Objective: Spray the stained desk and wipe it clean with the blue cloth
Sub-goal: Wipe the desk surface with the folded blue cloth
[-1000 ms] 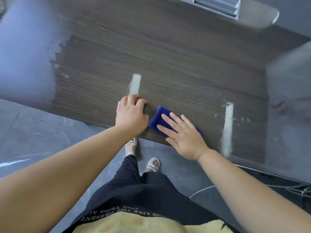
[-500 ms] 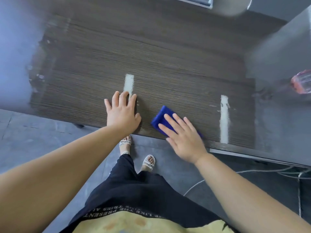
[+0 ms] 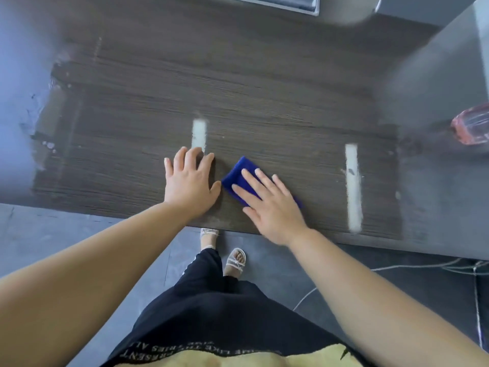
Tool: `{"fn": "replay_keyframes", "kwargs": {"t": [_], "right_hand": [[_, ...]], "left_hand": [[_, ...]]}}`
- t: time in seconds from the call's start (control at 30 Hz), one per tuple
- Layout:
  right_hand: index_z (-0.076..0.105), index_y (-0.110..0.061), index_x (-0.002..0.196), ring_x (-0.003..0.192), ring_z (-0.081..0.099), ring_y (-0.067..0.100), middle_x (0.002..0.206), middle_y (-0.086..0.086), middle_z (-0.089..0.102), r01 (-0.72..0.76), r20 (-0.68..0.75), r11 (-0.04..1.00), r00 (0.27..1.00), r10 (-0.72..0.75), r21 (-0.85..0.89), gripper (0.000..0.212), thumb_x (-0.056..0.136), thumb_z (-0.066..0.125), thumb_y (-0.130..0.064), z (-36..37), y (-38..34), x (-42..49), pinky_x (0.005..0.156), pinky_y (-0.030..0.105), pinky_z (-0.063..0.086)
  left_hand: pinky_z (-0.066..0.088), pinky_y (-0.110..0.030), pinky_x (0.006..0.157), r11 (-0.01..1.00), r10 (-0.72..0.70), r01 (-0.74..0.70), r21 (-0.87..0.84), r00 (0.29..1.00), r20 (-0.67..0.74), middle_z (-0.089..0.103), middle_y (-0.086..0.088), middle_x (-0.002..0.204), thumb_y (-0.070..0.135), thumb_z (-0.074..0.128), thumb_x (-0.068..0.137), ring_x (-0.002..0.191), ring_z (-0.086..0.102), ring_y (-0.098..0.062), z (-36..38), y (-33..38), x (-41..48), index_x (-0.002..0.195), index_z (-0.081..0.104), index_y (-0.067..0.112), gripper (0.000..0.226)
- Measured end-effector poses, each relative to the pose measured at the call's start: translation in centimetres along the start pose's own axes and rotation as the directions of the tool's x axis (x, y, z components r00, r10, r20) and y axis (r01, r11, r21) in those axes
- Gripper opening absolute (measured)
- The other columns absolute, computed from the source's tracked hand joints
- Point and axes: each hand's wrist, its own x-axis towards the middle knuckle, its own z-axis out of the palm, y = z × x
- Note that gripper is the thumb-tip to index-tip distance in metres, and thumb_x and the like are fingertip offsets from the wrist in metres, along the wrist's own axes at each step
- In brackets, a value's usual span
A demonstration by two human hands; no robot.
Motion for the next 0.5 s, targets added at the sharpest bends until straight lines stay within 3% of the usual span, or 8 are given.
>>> {"fn": "replay_keyframes", "kwargs": {"t": [0.07,0.13,0.23,0.27,0.3,0.33,0.4,0.5], "right_hand": [[0.044,-0.028,0.138,0.134,0.038,0.031,0.149,0.005,0.037,-0.034,-0.024,0.998,0.999,0.033,-0.051,0.048,0.092,0.036,-0.037,-0.2,3.6,0.3,0.106,0.054,0.031],[0.040,-0.025,0.142,0.137,0.032,0.034,0.152,0.007,0.031,-0.366,-0.046,0.931,0.930,0.366,0.000,0.049,0.094,0.034,-0.036,-1.0,6.6,1.6,0.107,0.055,0.030],[0.022,-0.024,0.149,0.144,0.010,0.031,0.159,0.007,0.009,-0.854,-0.015,0.492,0.497,0.868,0.170,0.053,0.098,0.032,-0.036,-2.0,6.0,6.3,0.114,0.053,0.013],[0.023,-0.022,0.149,0.144,0.010,0.033,0.158,0.009,0.009,-0.880,-0.003,0.441,0.448,0.894,0.175,0.055,0.097,0.033,-0.038,-2.1,4.3,8.2,0.113,0.054,0.012],[0.027,-0.019,0.147,0.142,0.016,0.037,0.157,0.013,0.014,-0.841,-0.053,0.516,0.515,0.855,0.161,0.057,0.094,0.033,-0.039,-1.8,2.4,9.7,0.111,0.056,0.016],[0.033,-0.018,0.144,0.139,0.023,0.039,0.155,0.015,0.022,-0.732,-0.089,0.668,0.662,0.744,0.134,0.058,0.091,0.033,-0.041,-1.3,0.2,10.8,0.108,0.058,0.021],[0.037,-0.022,0.143,0.138,0.028,0.037,0.153,0.011,0.028,-0.305,-0.034,0.952,0.952,0.305,0.011,0.057,0.090,0.030,-0.042,-0.2,-3.1,10.9,0.109,0.057,0.025],[0.040,-0.030,0.141,0.138,0.031,0.030,0.151,0.003,0.033,0.127,0.052,0.992,0.990,-0.128,0.015,0.048,0.094,0.033,-0.039,-0.6,-0.7,10.5,0.111,0.051,0.023]], "left_hand": [[0.010,-0.054,0.114,1.000,-0.010,0.010,0.007,1.000,-0.002,0.023,-0.007,0.151,0.040,0.052,0.089,0.142,0.010,-0.033,-0.9,-1.0,1.3,0.143,0.033,0.020,0.060],[0.010,-0.053,0.114,1.000,-0.029,0.029,-0.002,1.000,-0.005,0.022,-0.007,0.151,0.037,0.051,0.089,0.141,0.010,-0.032,-1.9,-1.9,2.5,0.142,0.034,0.021,0.058],[0.011,-0.051,0.114,0.997,-0.065,0.064,-0.047,0.998,-0.012,0.024,-0.006,0.149,0.028,0.050,0.088,0.139,0.013,-0.032,-2.9,-3.3,4.2,0.139,0.037,0.019,0.053],[0.012,-0.049,0.114,0.995,-0.080,0.079,-0.061,0.997,-0.020,0.026,-0.006,0.148,0.025,0.050,0.088,0.138,0.015,-0.032,-3.2,-3.7,4.7,0.138,0.038,0.018,0.052],[0.013,-0.048,0.114,0.993,-0.095,0.093,-0.069,0.995,-0.025,0.026,-0.006,0.147,0.024,0.050,0.087,0.136,0.016,-0.031,-3.5,-4.1,5.1,0.137,0.039,0.018,0.051],[0.014,-0.047,0.114,0.991,-0.108,0.105,-0.080,0.994,-0.025,0.026,-0.006,0.147,0.022,0.049,0.087,0.136,0.017,-0.031,-3.7,-4.4,5.6,0.137,0.039,0.019,0.051],[0.017,-0.046,0.113,0.988,-0.116,0.113,-0.108,0.993,-0.026,0.027,-0.006,0.148,0.020,0.048,0.087,0.135,0.018,-0.030,-4.1,-4.8,6.2,0.136,0.040,0.019,0.050],[0.022,-0.043,0.109,0.979,-0.131,0.126,-0.158,0.991,-0.021,0.030,-0.005,0.146,0.019,0.048,0.087,0.134,0.021,-0.028,-4.6,-5.3,7.1,0.134,0.043,0.019,0.047]]}}
